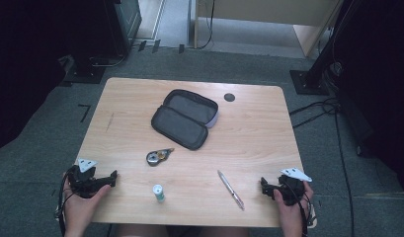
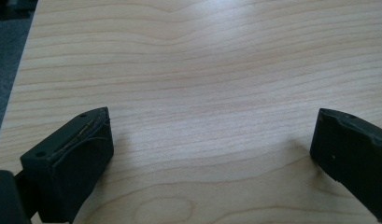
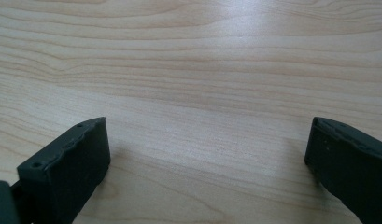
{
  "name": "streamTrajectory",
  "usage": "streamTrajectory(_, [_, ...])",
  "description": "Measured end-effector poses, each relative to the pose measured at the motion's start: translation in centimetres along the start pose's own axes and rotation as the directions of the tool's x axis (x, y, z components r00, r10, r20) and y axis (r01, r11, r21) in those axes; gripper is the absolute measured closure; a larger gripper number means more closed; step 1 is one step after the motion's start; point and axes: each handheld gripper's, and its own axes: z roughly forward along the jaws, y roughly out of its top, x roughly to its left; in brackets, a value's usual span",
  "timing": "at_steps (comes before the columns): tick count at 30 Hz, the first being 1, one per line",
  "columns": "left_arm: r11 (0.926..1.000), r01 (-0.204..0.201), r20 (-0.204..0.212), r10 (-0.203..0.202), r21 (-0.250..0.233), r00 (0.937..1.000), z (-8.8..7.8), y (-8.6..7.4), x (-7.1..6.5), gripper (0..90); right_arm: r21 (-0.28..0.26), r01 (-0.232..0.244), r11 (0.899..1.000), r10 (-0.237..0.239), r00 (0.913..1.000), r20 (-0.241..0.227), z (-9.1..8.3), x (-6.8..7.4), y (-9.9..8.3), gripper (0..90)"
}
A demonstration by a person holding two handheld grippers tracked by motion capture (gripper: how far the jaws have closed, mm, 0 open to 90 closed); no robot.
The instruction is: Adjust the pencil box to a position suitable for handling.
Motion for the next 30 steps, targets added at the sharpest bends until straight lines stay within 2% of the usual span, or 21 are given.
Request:
streamTrajectory(6, [1.0000, 0.009, -0.009, -0.009, -0.002, 0.9999, -0.1, -0.1, 0.1, 0.0, 0.001, -0.001, 1.000, 0.001, 1.0000, 0.001, 0.0, 0.0, 0.0, 0.0])
streamTrajectory(8, [0.9996, 0.025, -0.016, -0.025, 0.010, 0.9996, -0.2, 0.0, 0.3, 0.0, -0.006, 0.028, 1.000, -0.028, 0.9995, -0.013, 0.0, 0.2, 0.1, 1.2])
streamTrajectory(9, [0.9996, 0.025, -0.016, -0.025, 0.010, 0.9996, -0.2, 0.0, 0.3, 0.0, -0.001, 0.039, 0.999, -0.039, 0.9992, -0.003, -0.2, 0.5, 0.2, 6.6])
streamTrajectory(10, [0.9992, 0.038, -0.009, -0.038, 0.012, 0.9993, -0.3, 0.0, 0.4, 0.0, -0.001, 0.039, 0.999, -0.039, 0.9992, -0.003, -0.2, 0.5, 0.2, 6.6])
streamTrajectory(11, [0.9983, 0.059, -0.012, -0.059, 0.001, 0.9982, -0.5, 0.0, 0.6, 4.0, -0.012, 0.057, 0.998, -0.056, 0.9981, 0.024, -0.8, 1.0, 0.7, 29.6])
streamTrajectory(12, [0.9979, 0.065, -0.012, -0.065, -0.004, 0.9978, -0.6, 0.0, 0.7, 5.8, -0.031, 0.052, 0.998, -0.051, 0.9981, 0.035, -1.1, 1.2, 0.9, 30.3])
streamTrajectory(14, [0.9969, 0.078, -0.013, -0.078, -0.010, 0.9969, -0.6, 0.0, 0.9, 6.6, -0.049, 0.039, 0.998, -0.038, 0.9990, 0.022, -1.4, 1.4, 1.3, 31.7])
streamTrajectory(15, [0.9969, 0.078, -0.014, -0.078, -0.014, 0.9968, -0.6, 0.0, 1.0, 6.6, -0.090, 0.031, 0.995, -0.034, 0.9991, -0.026, -2.2, 1.9, 2.5, 39.5])
streamTrajectory(18, [0.9969, 0.076, -0.021, -0.076, -0.020, 0.9969, -0.6, -0.2, 1.0, 6.6, -0.128, 0.057, 0.990, -0.065, 0.9962, -0.059, -3.1, 3.3, 4.3, 45.2])
streamTrajectory(19, [0.9980, 0.059, -0.027, -0.059, -0.023, 0.9979, -0.6, -0.4, 0.8, 6.6, -0.139, 0.069, 0.988, -0.079, 0.9942, -0.072, -3.4, 3.9, 4.9, 45.8])
streamTrajectory(21, [0.9987, 0.046, -0.034, -0.046, -0.023, 0.9983, -0.6, -0.5, 0.7, 6.6, -0.162, 0.105, 0.981, -0.118, 0.9901, -0.076, -3.7, 5.2, 6.1, 47.6])
streamTrajectory(22, [0.9990, 0.039, -0.039, -0.040, -0.023, 0.9984, -0.6, -0.5, 0.6, 6.6, -0.162, 0.105, 0.981, -0.118, 0.9901, -0.076, -3.7, 5.2, 6.1, 47.6])
streamTrajectory(23, [0.9990, 0.039, -0.036, -0.040, -0.023, 0.9986, -0.6, -0.5, 0.6, 6.6, -0.203, 0.137, 0.970, -0.164, 0.9782, -0.127, -3.8, 6.3, 7.1, 52.5])
streamTrajectory(25, [0.9990, 0.039, -0.035, -0.039, -0.023, 0.9986, -0.5, -0.5, 0.6, 6.6, -0.217, 0.133, 0.967, -0.171, 0.9712, -0.166, -3.6, 7.4, 8.2, 54.0])
streamTrajectory(26, [0.9990, 0.039, -0.035, -0.039, -0.023, 0.9986, -0.5, -0.5, 0.6, 6.7, -0.217, 0.133, 0.967, -0.171, 0.9712, -0.166, -3.6, 7.4, 8.2, 54.0])
streamTrajectory(27, [0.9990, 0.038, -0.036, -0.039, -0.023, 0.9986, -0.5, -0.5, 0.6, 6.6, -0.224, 0.171, 0.959, -0.211, 0.9636, -0.165, -3.1, 8.5, 9.2, 57.2])
streamTrajectory(30, [0.9990, 0.038, -0.035, -0.038, -0.023, 0.9986, -0.5, -0.5, 0.6, 6.7, -0.251, 0.206, 0.946, -0.258, 0.9466, -0.194, -2.1, 10.2, 10.4, 59.5])
